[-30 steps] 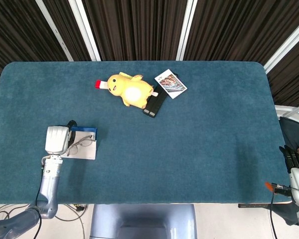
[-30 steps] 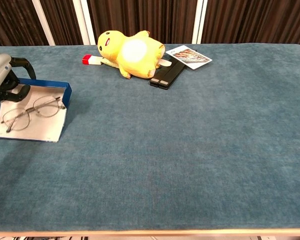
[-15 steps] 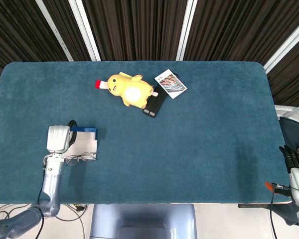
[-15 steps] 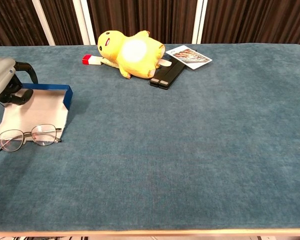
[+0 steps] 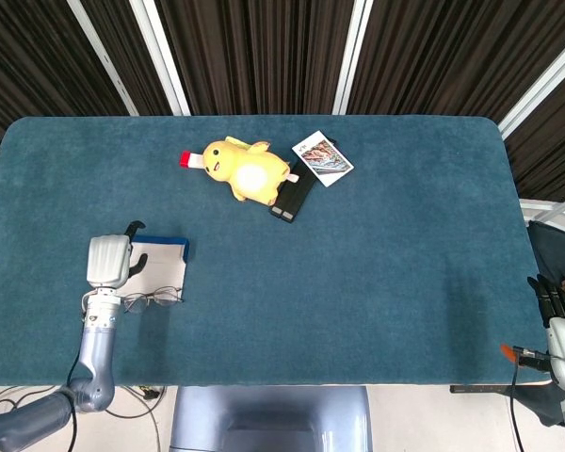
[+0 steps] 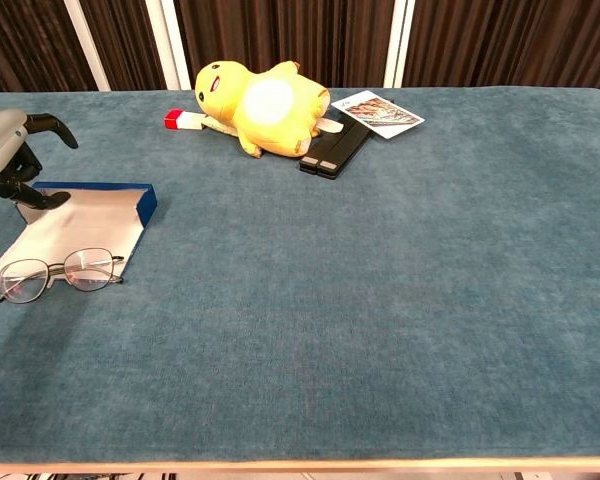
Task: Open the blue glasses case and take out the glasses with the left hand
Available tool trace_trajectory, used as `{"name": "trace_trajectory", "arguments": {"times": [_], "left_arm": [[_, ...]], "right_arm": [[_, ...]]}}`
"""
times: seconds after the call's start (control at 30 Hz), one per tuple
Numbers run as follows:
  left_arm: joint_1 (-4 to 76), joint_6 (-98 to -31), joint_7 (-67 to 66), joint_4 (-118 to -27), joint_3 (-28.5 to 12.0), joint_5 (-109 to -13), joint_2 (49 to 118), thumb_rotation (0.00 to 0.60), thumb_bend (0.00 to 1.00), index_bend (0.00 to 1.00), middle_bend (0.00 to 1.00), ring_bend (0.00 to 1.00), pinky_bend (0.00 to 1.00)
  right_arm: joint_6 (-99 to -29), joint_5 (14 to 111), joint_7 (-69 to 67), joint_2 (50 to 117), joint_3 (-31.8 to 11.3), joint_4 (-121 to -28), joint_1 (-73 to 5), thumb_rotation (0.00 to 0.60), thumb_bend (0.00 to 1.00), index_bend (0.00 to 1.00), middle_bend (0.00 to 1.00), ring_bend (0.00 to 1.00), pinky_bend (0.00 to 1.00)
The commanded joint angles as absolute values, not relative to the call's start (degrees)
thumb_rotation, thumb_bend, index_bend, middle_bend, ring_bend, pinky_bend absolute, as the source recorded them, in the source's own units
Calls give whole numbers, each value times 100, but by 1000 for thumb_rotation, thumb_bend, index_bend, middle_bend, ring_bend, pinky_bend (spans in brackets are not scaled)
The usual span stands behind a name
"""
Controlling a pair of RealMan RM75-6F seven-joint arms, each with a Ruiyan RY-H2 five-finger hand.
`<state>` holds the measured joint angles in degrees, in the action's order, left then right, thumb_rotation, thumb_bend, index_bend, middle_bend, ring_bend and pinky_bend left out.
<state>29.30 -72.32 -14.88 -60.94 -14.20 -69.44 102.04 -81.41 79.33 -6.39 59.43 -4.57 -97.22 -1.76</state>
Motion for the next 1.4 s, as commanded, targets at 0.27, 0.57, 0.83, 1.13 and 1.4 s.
{"name": "trace_trajectory", "arguments": {"times": [0.27, 0.57, 0.83, 1.13, 1.4], "left_arm": [[2473, -7037, -3349, -9420, -1220, -5611, 8894, 600, 318, 425, 1000, 993, 1000], [2445, -7140, -3946, -10021, -937, -5050, 8835, 600, 318, 422, 1000, 993, 1000], [2452, -7239, -3958, -9986, -908, -4884, 8829, 600, 318, 431, 1000, 992, 1000], [2535, -7200, -3861, -9753, -961, -4714, 8963, 600, 345, 457, 1000, 993, 1000], [2597, -7154, -3774, -9678, -1002, -4569, 9032, 600, 376, 474, 1000, 993, 1000]], "right_arm": [[-8123, 7949, -686, 5925, -448, -9729, -178, 600, 163, 0, 0, 0, 202], [-8120, 7947, -743, 5911, -454, -9735, -178, 600, 163, 0, 0, 0, 202], [-8125, 7950, -758, 5913, -457, -9745, -179, 600, 163, 0, 0, 0, 202], [-8124, 7948, -747, 5916, -456, -9756, -181, 600, 163, 0, 0, 0, 202], [-8120, 7949, -751, 5912, -453, -9761, -181, 600, 162, 0, 0, 0, 202]]}}
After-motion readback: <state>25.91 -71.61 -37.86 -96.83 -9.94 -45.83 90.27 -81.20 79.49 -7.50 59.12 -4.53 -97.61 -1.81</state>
